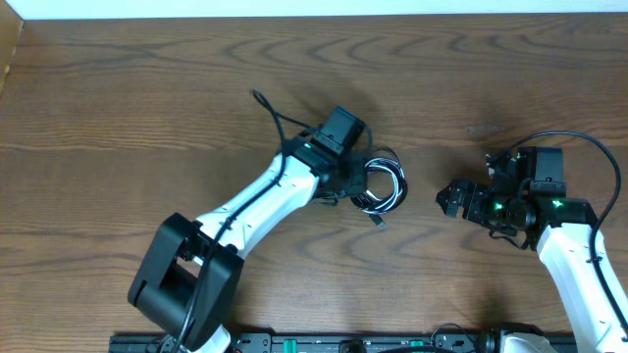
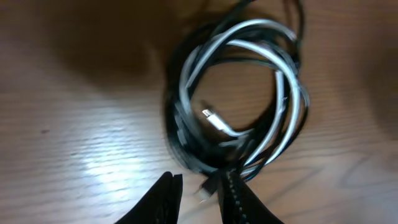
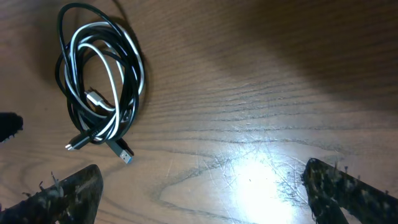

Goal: Untangle cables
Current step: 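Lower the left gripper onto the black-and-white cable coil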

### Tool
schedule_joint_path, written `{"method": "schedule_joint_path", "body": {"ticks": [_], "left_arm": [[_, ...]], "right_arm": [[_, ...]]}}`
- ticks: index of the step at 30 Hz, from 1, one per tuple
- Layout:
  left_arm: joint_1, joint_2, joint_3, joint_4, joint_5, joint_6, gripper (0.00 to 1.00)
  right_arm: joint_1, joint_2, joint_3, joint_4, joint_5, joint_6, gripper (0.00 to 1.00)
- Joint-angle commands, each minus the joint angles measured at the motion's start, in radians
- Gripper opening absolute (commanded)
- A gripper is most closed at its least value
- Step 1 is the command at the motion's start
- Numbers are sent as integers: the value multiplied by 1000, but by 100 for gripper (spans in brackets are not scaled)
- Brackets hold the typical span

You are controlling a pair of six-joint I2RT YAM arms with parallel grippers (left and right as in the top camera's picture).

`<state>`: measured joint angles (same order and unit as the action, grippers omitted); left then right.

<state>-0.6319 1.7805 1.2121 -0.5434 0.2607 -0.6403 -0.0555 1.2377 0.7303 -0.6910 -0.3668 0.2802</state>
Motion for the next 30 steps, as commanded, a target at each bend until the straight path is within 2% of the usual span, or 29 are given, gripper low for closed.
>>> {"method": "schedule_joint_path", "body": {"ticks": [1,7,25,30], "left_arm": [[-24,14,-16,3,-129,-85,26],[-49,15,-16,12,-240,-125,26],[-61,112,-16,120,-247,-125,26],[-61,140,-16,119,-246,-124,22]], "right_arm": [[5,4,14,0,-2,-8,99],[5,4,14,0,-2,-8,99],[5,4,14,0,-2,-8,99],[5,4,14,0,-2,-8,99]]}}
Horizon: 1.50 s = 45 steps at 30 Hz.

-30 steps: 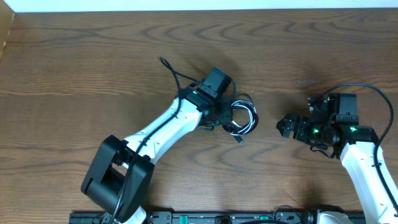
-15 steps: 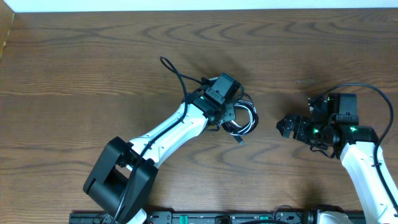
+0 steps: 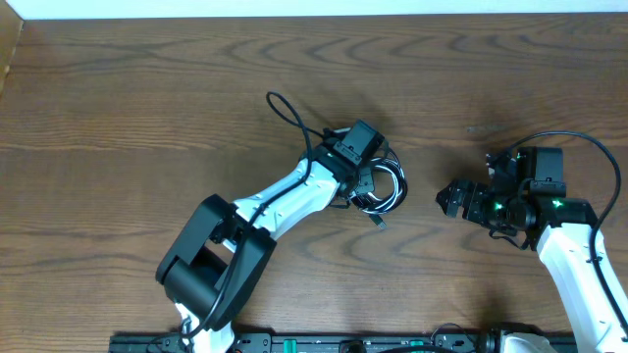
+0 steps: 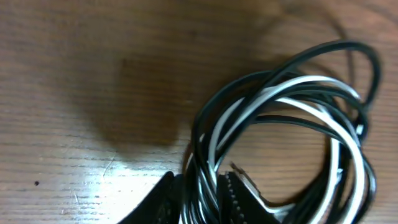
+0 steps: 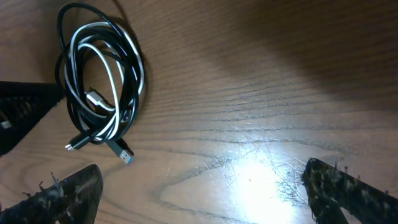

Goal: Untangle cables
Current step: 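Lower the left gripper onto the black-and-white cable coil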

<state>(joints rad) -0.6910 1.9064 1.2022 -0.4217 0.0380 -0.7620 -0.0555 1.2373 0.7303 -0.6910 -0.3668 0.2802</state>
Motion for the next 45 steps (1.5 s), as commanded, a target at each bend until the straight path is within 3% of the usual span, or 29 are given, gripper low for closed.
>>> {"method": "schedule_joint_path", "body": {"ticks": [1,5,8,16,24,27,34,39,45], "left_arm": [[-2,18,-6,-2,-23,-3,22],[-2,26,-6,-7,-10,-2,19],[-2,26,-6,-7,3,2,8],[-2,26,-6,-53,41,2,8],[-2,26,-6,-230,82,1,8],[-2,26,-6,-296,129,1,17],[24,-14,24,-402,138,2,17],[29,-65,32,-401,138,1,38],[24,-64,0,-394,130,-61,40]], "right_arm": [[5,5,14,0,-2,-8,99],[5,5,14,0,-2,-8,99],[5,5,14,0,-2,-8,99],[5,5,14,0,-2,-8,99],[5,5,14,0,-2,-8,99],[5,5,14,0,-2,-8,99],[5,5,14,0,-2,-8,99],[5,5,14,0,-2,-8,99],[5,5,14,0,-2,-8,99]]}}
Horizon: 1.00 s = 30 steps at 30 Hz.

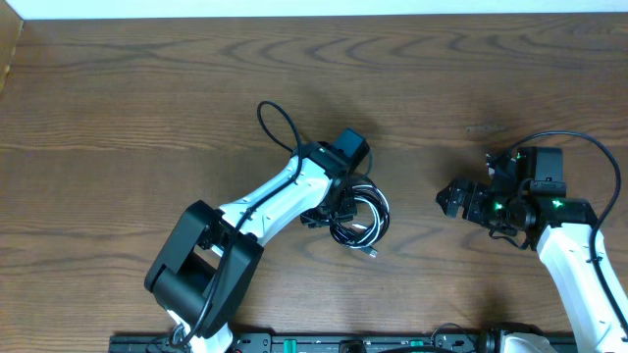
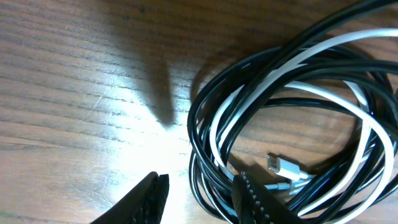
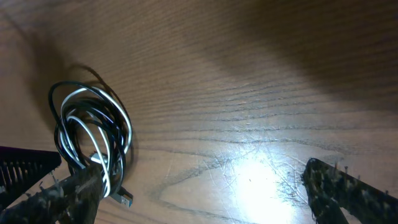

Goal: Untangle cables
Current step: 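Lower the left gripper onto the black-and-white cable coil, then close the left gripper on the cable coil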

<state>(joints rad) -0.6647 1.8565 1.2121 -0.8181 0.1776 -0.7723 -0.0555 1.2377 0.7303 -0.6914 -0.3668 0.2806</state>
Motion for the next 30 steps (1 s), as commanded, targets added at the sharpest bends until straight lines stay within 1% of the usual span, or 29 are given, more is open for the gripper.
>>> {"method": "schedule_joint_path", "body": {"ticks": [1,7,11,12,14,17,19,25,30], "left_arm": [[-3,-13,-22,17,-9,-64,40],[-27,-8,-104,177,-10,-73,40],[-27,-7,-124,190,-40,-72,39],[-27,-7,-124,188,-47,-72,32],[-27,-7,-123,188,-41,-72,7],[-18,-19,-107,176,-4,-67,7],[-2,-47,-85,144,-5,-67,8],[15,-203,-70,130,-5,-67,7],[-5,-294,-70,157,-5,26,8]], "right_arm": [[5,4,14,0,-2,-8,99],[5,4,14,0,-2,-8,99],[5,4,14,0,-2,-8,99],[5,4,14,0,-2,-8,99],[5,4,14,0,-2,-8,99],[5,4,14,0,-2,-8,99],[5,4,14,0,-2,-8,99],[5,4,14,0,-2,-8,99],[5,4,14,0,-2,-8,99]]}}
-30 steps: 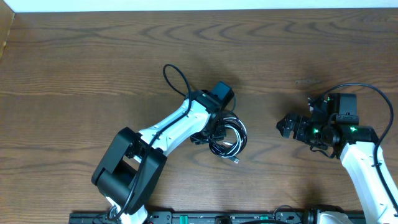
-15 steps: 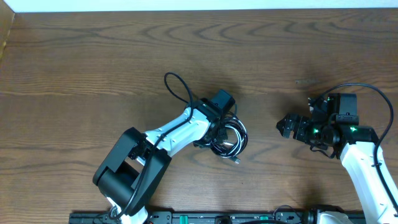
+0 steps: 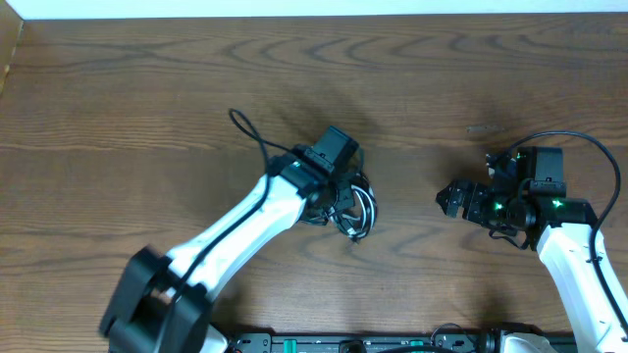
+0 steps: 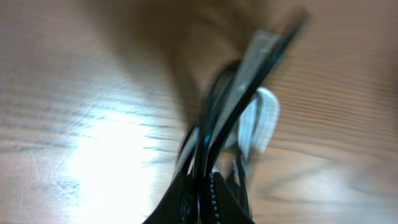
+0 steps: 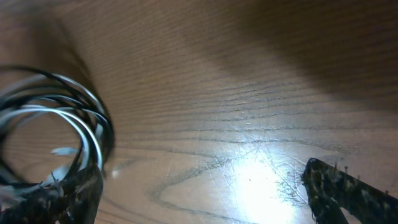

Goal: Untangle cables
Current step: 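Close the left gripper on the cable coil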

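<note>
A coil of black and white cables (image 3: 358, 209) hangs at the table's middle, turned edge-on and blurred in the left wrist view (image 4: 239, 106). My left gripper (image 3: 342, 199) is shut on several of its strands, which run up between the fingertips (image 4: 200, 186). The right wrist view catches the same coil (image 5: 59, 118) at its left edge, also blurred. My right gripper (image 3: 453, 200) stands open to the right of the coil, apart from it, with nothing between its wide-spread fingers (image 5: 348, 190).
The bare wooden table (image 3: 147, 108) stretches to the left and back. A thin black wire (image 3: 247, 132) of the left arm loops behind its wrist. The right arm's own wire (image 3: 589, 147) arcs at the right edge.
My left gripper has shut on the coil's strands and moved a little up and left. The coil, flat on the table before, now stands edge-on. The right arm has not moved.
The coil lay flat at the table's middle with my left gripper at its near edge. Then the jaws stood around its strands. Later the coil lay further towards the front left, jaws wider. Now the gripper is shut on it. The right gripper stayed open in place.
</note>
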### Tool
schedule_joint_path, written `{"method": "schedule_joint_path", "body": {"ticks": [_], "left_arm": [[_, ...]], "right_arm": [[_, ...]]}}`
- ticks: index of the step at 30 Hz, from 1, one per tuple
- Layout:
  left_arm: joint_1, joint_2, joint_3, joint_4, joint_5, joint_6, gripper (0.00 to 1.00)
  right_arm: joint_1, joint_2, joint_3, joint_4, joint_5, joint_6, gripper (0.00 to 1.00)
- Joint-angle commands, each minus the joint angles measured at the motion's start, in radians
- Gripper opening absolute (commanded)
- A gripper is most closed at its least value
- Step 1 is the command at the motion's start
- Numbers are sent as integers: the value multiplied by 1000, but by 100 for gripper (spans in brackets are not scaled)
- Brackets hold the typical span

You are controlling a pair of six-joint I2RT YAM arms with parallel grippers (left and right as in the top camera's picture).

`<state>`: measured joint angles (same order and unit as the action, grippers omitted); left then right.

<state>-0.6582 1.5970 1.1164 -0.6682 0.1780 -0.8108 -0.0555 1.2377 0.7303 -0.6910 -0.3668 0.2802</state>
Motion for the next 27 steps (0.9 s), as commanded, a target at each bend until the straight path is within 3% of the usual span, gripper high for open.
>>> {"method": "schedule_joint_path", "body": {"ticks": [1,7,12,14,22,24,27], "left_arm": [[-16,-40,26,13,-5,90,7],[-49,-38,20,29,19,180,8],[-46,-38,20,119,355,519,8],[-40,-38,20,121,378,560,8],[-9,-37,20,246,621,559,7],[-8,-37,20,279,596,526,8],[-8,-37,20,257,371,226,8]], "right_arm": [[5,4,14,0,-2,-8,99],[5,4,14,0,-2,-8,99],[5,4,14,0,-2,-8,99],[5,4,14,0,-2,-8,99],[5,4,14,0,-2,-8,99],[5,4,14,0,-2,-8,99],[5,4,14,0,-2,-8,99]]}}
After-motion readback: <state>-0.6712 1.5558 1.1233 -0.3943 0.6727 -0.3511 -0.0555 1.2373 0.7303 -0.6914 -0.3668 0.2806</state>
